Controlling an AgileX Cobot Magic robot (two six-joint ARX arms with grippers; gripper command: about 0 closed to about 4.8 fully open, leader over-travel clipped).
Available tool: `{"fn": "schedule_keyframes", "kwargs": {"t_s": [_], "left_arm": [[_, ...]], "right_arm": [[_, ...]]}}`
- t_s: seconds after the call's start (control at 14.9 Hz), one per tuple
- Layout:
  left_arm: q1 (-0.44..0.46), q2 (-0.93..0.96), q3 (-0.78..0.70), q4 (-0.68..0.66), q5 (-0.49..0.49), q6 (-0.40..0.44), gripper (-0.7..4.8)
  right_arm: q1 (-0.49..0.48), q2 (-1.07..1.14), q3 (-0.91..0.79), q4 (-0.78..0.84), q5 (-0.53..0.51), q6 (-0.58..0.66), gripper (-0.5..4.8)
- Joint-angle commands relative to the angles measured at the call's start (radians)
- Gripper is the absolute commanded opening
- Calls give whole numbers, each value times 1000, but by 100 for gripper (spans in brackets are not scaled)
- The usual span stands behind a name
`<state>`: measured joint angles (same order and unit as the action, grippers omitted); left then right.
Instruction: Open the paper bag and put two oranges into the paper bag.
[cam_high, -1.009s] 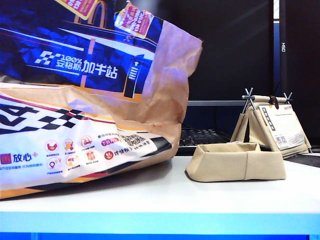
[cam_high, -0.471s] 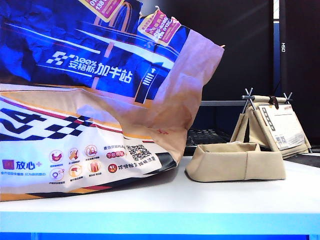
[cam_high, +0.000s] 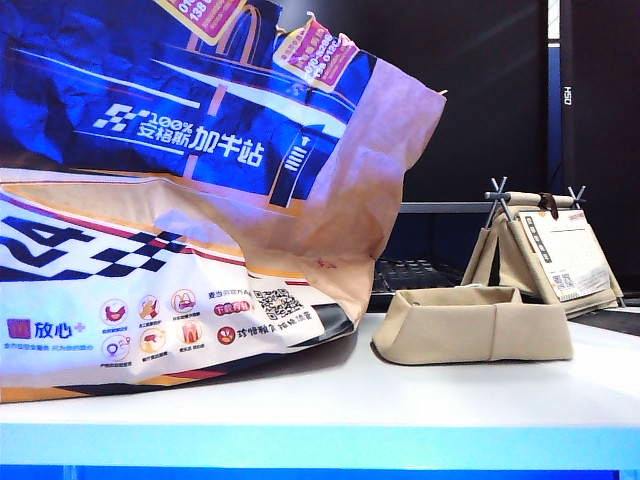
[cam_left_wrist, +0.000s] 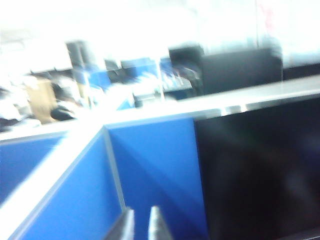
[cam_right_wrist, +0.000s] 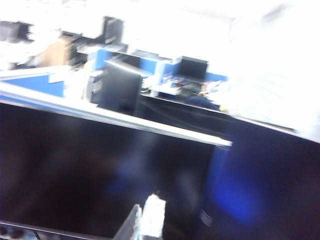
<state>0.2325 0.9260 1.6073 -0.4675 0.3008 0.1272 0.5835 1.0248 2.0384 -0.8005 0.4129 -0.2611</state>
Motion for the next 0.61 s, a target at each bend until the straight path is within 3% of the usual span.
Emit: {"fn": "schedule_keyframes", "kwargs": {"t_s": [0.07,0.13,0.2,0.34,0.47,0.54,0.61], "left_arm": [[-26,-92,-159,63,95,-51,73],[-72,-134,-251,110,192,-85,58],[-166,-211,-401,151,221,-73,47],[-216,-356,-626,192,144,-78,48],[-216,-523,-927,417,80,-326,48],[-216,-596,-1085,538,33,-481,47],[-216,-637,-1196,607,13,-574,47]], "right_arm": [[0,-250,-260,124,60,-1,-1],[0,-373,-387,197,75,-1,-1],[0,-547,-563,314,83,-1,-1],[15,-803,-825,446,8,4,-1],[40,-970,-1098,468,-116,119,-1],[53,-993,-1239,470,-134,185,-1],[59,-990,-1331,469,-144,187,-1]]}}
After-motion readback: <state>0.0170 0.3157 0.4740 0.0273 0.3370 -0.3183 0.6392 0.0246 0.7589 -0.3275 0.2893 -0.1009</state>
